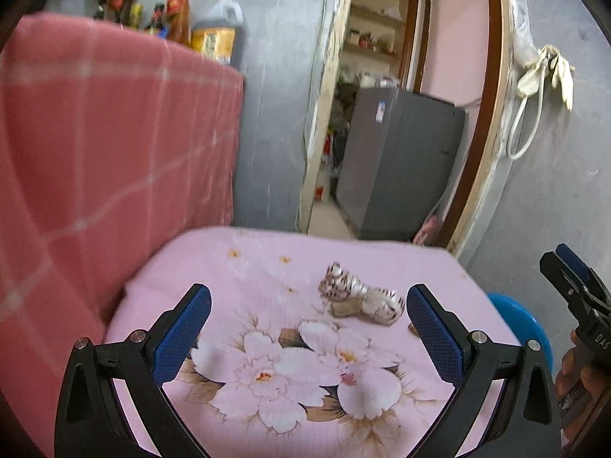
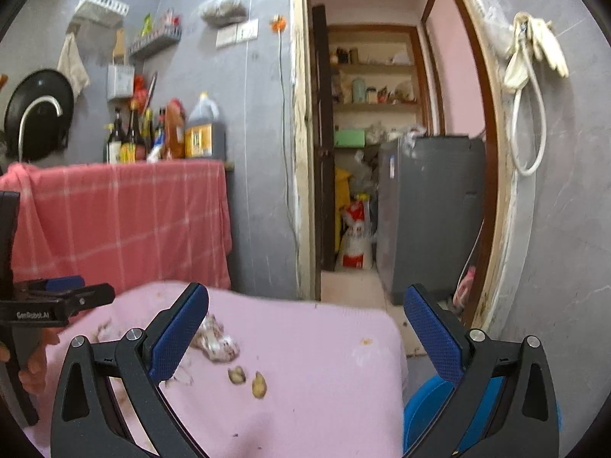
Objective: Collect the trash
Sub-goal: 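Move both open tools back over the table, then grasp the brown twig piece with the left tool while the right tool grasps a yellow piece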
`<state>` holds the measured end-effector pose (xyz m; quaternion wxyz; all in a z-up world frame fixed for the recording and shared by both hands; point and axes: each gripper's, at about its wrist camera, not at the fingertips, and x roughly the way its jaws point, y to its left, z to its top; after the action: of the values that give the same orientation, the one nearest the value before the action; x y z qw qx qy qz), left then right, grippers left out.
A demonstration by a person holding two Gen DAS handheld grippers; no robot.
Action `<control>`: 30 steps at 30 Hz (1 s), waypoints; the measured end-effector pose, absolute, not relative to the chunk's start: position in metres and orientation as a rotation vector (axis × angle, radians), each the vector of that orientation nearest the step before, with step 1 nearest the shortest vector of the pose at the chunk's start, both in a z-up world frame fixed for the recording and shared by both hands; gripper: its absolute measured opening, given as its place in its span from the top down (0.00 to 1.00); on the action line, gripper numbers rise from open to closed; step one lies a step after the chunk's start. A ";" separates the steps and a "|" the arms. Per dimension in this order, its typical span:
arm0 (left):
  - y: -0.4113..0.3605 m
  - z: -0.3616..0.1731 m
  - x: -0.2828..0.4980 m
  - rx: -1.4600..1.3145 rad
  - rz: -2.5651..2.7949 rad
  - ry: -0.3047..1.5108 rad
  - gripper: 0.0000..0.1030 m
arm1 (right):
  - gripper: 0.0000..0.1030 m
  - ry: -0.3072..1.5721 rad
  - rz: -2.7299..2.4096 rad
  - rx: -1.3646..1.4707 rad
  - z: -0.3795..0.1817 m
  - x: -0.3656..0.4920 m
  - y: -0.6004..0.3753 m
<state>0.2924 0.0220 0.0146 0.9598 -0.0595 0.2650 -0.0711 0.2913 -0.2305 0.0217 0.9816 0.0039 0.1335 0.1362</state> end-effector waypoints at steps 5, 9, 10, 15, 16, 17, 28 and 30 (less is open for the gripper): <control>0.014 -0.002 0.316 -0.088 -0.182 0.630 0.11 | 0.20 0.403 0.307 -0.014 0.002 0.313 -0.224; 0.007 -0.016 0.333 -0.060 -0.213 0.709 0.25 | 0.31 0.528 0.340 -0.027 -0.016 0.327 -0.218; 0.006 -0.021 0.337 -0.053 -0.224 0.731 0.29 | 0.35 0.558 0.350 -0.033 -0.020 0.331 -0.216; -0.007 -0.037 0.354 0.000 -0.266 0.818 0.44 | 0.52 0.651 0.395 -0.058 -0.035 0.339 -0.207; -0.009 -0.038 0.356 0.010 -0.270 0.825 0.45 | 0.53 0.662 0.399 -0.062 -0.036 0.340 -0.206; -0.013 -0.040 0.358 0.030 -0.274 0.831 0.45 | 0.54 0.674 0.406 -0.066 -0.038 0.341 -0.205; -0.032 -0.051 0.381 0.107 -0.330 0.921 0.57 | 0.66 0.745 0.446 -0.092 -0.048 0.350 -0.195; -0.031 -0.050 0.381 0.101 -0.339 0.921 0.60 | 0.67 0.755 0.449 -0.094 -0.049 0.351 -0.195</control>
<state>0.3814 -0.0305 -0.0501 0.8809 0.0485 0.4419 -0.1625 0.3510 -0.1948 -0.0490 0.9040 -0.0457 0.3651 0.2175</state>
